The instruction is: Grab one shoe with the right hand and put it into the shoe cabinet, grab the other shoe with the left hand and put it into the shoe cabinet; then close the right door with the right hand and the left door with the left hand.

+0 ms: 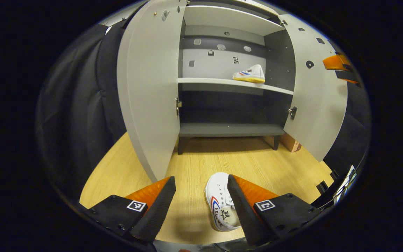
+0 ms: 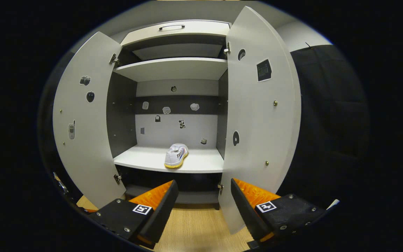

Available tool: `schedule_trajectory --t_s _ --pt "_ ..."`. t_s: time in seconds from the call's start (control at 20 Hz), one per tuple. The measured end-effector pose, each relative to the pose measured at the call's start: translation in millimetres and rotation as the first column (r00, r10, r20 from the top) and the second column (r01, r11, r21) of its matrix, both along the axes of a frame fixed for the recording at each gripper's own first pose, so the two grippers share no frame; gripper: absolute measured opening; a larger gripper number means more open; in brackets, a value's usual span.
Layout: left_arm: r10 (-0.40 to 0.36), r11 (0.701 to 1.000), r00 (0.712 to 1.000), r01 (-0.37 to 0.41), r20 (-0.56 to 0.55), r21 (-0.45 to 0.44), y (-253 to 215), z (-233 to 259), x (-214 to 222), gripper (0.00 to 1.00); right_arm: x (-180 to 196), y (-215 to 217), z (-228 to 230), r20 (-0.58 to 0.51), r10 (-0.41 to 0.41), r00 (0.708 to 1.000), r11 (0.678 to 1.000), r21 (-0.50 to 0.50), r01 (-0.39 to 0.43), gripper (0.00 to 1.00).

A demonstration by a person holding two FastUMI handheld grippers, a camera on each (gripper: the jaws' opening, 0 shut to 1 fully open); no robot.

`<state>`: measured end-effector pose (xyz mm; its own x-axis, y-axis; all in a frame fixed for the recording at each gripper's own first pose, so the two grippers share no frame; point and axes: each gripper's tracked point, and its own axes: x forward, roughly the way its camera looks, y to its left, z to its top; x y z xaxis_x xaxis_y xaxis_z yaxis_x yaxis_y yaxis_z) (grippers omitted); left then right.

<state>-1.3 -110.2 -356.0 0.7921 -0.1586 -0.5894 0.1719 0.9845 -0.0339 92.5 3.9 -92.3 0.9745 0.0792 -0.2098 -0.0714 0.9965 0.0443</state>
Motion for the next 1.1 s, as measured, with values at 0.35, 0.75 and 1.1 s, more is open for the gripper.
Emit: schedule_trajectory --t_s 0.35,0.75,1.1 --pt "-0.032 0.999 0.982 0.038 -0.187 0.025 -7 -88 -21 0.98 -15 -26 -2 0.004 -0.034 0.999 0.999 0.002 0.034 0.93" --pt "-0.031 0.999 0.943 0.037 -0.332 0.014 -9 -137 -30 0.98 -23 -35 -20 -0.033 -0.032 0.999 0.999 0.012 0.032 0.93" --pt "-0.072 0.995 0.911 0.092 -0.406 0.028 -23 -148 -33 0.30 -24 -39 -24 -0.042 -0.024 0.999 1.000 0.015 0.024 0.93"
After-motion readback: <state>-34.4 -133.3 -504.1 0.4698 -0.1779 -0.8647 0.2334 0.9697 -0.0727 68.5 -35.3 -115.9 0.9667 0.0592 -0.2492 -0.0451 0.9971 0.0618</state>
